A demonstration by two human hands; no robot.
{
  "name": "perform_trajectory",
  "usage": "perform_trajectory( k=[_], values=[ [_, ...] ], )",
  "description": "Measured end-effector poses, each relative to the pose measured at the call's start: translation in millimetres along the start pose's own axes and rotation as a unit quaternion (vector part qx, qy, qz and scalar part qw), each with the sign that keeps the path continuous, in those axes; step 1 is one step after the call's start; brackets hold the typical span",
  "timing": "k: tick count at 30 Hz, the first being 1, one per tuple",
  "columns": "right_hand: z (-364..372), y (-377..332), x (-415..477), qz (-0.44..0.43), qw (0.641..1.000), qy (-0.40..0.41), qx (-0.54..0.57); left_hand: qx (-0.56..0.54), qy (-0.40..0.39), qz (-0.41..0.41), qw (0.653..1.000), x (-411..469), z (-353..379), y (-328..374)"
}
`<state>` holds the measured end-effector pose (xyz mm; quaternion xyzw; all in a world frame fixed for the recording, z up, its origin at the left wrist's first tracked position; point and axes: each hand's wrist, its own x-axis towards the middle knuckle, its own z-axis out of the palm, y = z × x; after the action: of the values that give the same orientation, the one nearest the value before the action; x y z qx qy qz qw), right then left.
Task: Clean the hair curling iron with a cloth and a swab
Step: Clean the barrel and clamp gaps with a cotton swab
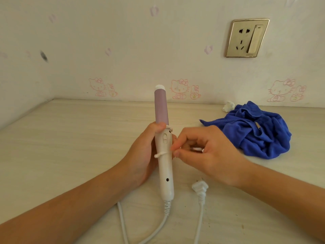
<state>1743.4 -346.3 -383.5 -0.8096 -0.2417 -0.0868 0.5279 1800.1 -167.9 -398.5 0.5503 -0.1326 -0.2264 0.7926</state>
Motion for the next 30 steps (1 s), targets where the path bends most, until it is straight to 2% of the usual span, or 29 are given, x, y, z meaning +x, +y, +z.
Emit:
perform_trajectory(
  k=[2, 5, 10, 14, 18, 22, 26, 28, 30],
  values=[
    [4.5, -1.3, -0.3, 0.006, 0.999, -0.008, -0.034, 0.003, -0.002, -0.005, 1.0, 0.3, -0.5, 1.0],
    [1.3, -3.1, 1.9, 0.011, 0.998, 0.027, -0.057, -0.01, 0.0, 0.002, 1.0, 0.9, 1.4, 2.1],
    [6.1, -11.0, -7.7, 0.0, 0.992, -0.083, -0.097, -0.019, -0.003, -0.007, 1.0, 0.1, 0.2, 3.2],
    [3.3, -10.4, -5.8, 0.007, 0.993, -0.044, -0.106, -0.007, 0.009, -0.002, 1.0, 1.6, -1.5, 2.5],
    [6.5, -15.2, -9.8, 0.02, 0.984, -0.152, -0.09, -0.022, 0.008, 0.0, 1.0, 2.0, -2.2, 2.1],
    [5.6, -13.1, -7.5, 0.019, 0.991, -0.099, -0.09, -0.033, 0.001, -0.003, 0.999, 1.9, -2.7, 4.0],
    [5.0, -19.0, -9.3, 0.049, 0.973, -0.209, -0.086, -0.013, 0.005, 0.013, 1.0, 1.2, -3.2, 3.5],
    [7.4, -18.4, -10.4, 0.033, 0.979, -0.18, -0.09, -0.014, 0.011, 0.012, 1.0, 1.9, -3.0, 3.4],
    [4.7, -15.2, -7.1, 0.016, 0.99, -0.092, -0.101, -0.018, 0.015, 0.005, 1.0, 2.3, -2.4, 2.2]
  ],
)
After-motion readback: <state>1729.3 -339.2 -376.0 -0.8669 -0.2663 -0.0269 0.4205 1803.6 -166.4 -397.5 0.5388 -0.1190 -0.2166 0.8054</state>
